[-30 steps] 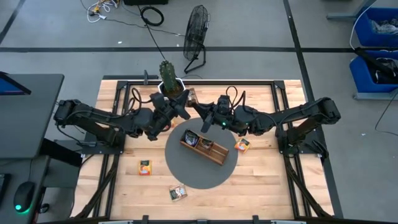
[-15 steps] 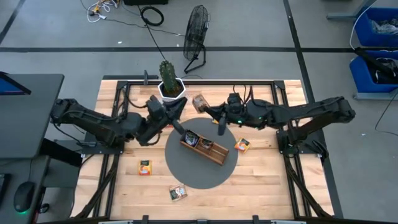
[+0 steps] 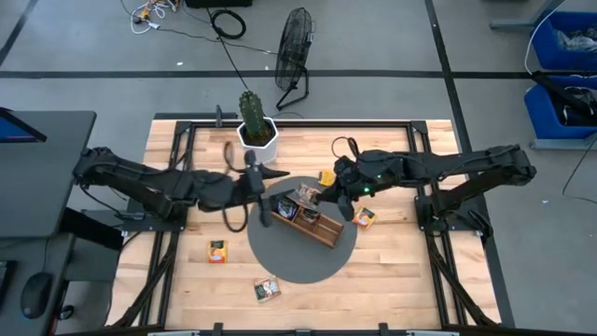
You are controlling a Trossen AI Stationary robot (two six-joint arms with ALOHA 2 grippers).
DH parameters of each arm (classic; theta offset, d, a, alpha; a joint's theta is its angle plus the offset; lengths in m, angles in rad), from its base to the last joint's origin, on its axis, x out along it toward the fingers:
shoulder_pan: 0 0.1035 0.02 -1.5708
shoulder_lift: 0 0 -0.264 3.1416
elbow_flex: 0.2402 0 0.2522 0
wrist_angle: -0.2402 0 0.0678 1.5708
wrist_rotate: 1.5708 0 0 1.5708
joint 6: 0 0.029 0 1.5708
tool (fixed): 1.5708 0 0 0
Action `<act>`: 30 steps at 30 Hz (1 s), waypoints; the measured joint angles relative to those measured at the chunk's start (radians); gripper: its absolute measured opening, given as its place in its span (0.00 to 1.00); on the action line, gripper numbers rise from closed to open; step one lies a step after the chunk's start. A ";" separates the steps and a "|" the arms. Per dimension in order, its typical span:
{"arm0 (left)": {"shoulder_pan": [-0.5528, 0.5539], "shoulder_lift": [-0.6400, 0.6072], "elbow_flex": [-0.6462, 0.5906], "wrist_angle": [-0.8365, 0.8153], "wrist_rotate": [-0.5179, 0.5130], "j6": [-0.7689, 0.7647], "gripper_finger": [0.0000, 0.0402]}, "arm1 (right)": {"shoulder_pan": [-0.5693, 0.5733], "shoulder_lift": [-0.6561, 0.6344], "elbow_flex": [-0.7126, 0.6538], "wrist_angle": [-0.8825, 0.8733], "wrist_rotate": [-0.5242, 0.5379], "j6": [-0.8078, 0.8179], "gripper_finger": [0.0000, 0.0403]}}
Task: Pick & Place Tea
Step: Put the brown tea bag into the middle section of the wooden organizer
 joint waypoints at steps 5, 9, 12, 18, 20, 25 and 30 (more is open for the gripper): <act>0.046 0.028 0.074 -0.185 0.142 -0.071 0.65 | 0.000 0.045 0.021 -0.036 -0.054 -0.007 0.00; 0.089 0.081 0.141 -0.286 0.302 -0.093 0.66 | 0.000 0.128 0.143 -0.186 -0.065 -0.075 0.00; 0.115 0.126 0.185 -0.341 0.381 -0.093 0.65 | 0.000 0.199 0.247 -0.310 -0.052 -0.134 0.00; 0.133 0.157 0.207 -0.406 0.460 -0.093 0.62 | 0.000 0.299 0.417 -0.448 -0.006 -0.216 0.00; 0.133 0.157 0.207 -0.421 0.461 -0.093 0.61 | 0.000 0.316 0.456 -0.477 0.002 -0.233 0.00; 0.133 0.158 0.207 -0.441 0.463 -0.098 0.55 | 0.000 0.328 0.486 -0.487 0.010 -0.249 0.00; 0.133 0.158 0.207 -0.440 0.462 -0.101 0.42 | 0.000 0.328 0.488 -0.490 0.017 -0.250 0.00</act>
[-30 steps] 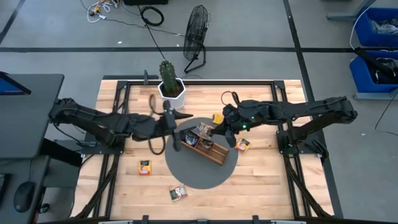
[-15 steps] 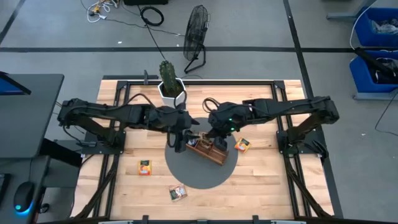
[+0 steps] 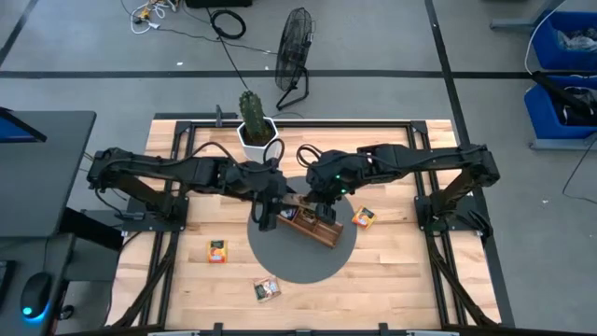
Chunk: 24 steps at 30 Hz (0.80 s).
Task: Pick & Place Tea
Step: Put the brown tea bag into the middle section of the wooden organizer
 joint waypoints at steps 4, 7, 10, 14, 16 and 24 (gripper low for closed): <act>0.000 0.000 0.000 0.000 0.000 0.000 0.27 | 0.000 0.000 0.000 -0.005 0.000 0.000 0.00; 0.000 0.000 0.000 0.000 -0.001 0.000 0.15 | 0.000 0.000 0.000 0.005 0.001 0.001 0.00; 0.000 0.000 0.000 0.000 -0.001 0.000 0.04 | 0.000 0.000 0.000 0.007 0.001 0.000 0.00; -0.004 0.000 0.000 0.001 -0.008 0.000 0.03 | 0.000 -0.002 0.000 0.006 -0.017 -0.025 0.03; -0.012 0.000 0.000 0.006 -0.033 0.000 0.02 | 0.000 -0.012 0.000 -0.001 -0.021 -0.032 0.07; -0.090 -0.039 -0.001 0.008 -0.299 -0.014 0.02 | 0.012 -0.118 0.000 -0.105 0.091 0.013 0.28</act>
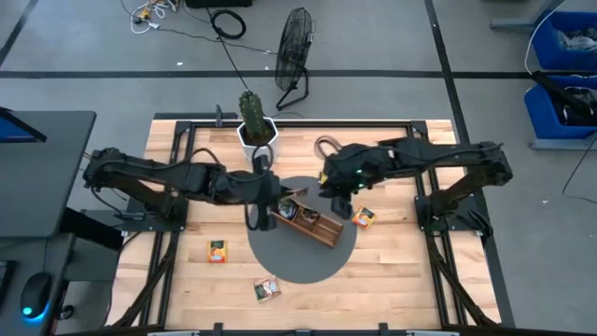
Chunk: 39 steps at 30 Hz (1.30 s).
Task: Pick & Place Tea
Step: Put the brown tea bag into the middle section of the wooden organizer
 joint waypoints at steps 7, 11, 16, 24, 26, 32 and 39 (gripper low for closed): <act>-0.074 -0.046 -0.004 0.169 -0.200 0.011 0.01 | 0.055 -0.064 0.000 0.160 0.184 -0.034 0.39; -0.105 -0.061 -0.039 0.324 -0.250 0.032 0.01 | 0.061 -0.079 0.000 0.245 0.197 -0.058 0.42; -0.134 -0.063 -0.100 0.514 -0.264 0.095 0.01 | 0.061 -0.086 0.000 0.321 0.180 -0.067 0.45; -0.142 -0.062 -0.216 0.878 -0.245 0.125 0.01 | 0.061 -0.091 0.000 0.363 0.036 -0.053 0.47; -0.141 -0.063 -0.242 0.957 -0.227 0.139 0.01 | 0.061 -0.091 0.000 0.364 0.035 -0.043 0.47; -0.136 -0.062 -0.265 0.995 -0.219 0.134 0.01 | 0.061 -0.091 0.000 0.388 0.032 -0.036 0.47; -0.136 -0.062 -0.265 0.996 -0.225 0.134 0.03 | 0.061 -0.091 0.000 0.391 0.020 -0.045 0.33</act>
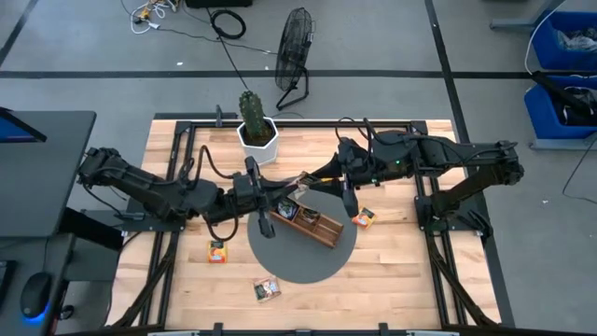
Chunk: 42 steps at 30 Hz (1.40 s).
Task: Pick & Place Tea
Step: Put the brown tea bag into the middle section of the wooden organizer
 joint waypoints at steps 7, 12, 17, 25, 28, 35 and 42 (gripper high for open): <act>0.000 0.001 0.000 -0.002 -0.025 0.000 0.03 | -0.002 0.001 0.000 -0.001 -0.030 -0.017 0.03; -0.002 -0.001 0.002 -0.081 -0.097 0.043 0.11 | -0.002 0.003 -0.001 -0.027 0.003 -0.015 0.01; -0.045 -0.048 0.001 -0.260 -0.279 0.071 0.16 | -0.001 -0.010 -0.001 -0.059 0.025 0.024 0.00; -0.120 -0.157 0.001 -0.526 -0.508 0.035 0.18 | 0.020 0.062 -0.005 -0.222 0.069 0.145 0.00; -0.119 -0.192 0.000 -0.608 -0.528 -0.013 0.18 | 0.042 0.118 -0.033 -0.215 0.070 0.189 0.00; -0.117 -0.243 0.000 -0.737 -0.528 -0.110 0.18 | 0.077 0.219 -0.130 -0.215 0.144 0.275 0.00; -0.118 -0.250 0.000 -0.831 -0.527 -0.189 0.18 | 0.100 0.229 -0.296 -0.124 0.245 0.419 0.00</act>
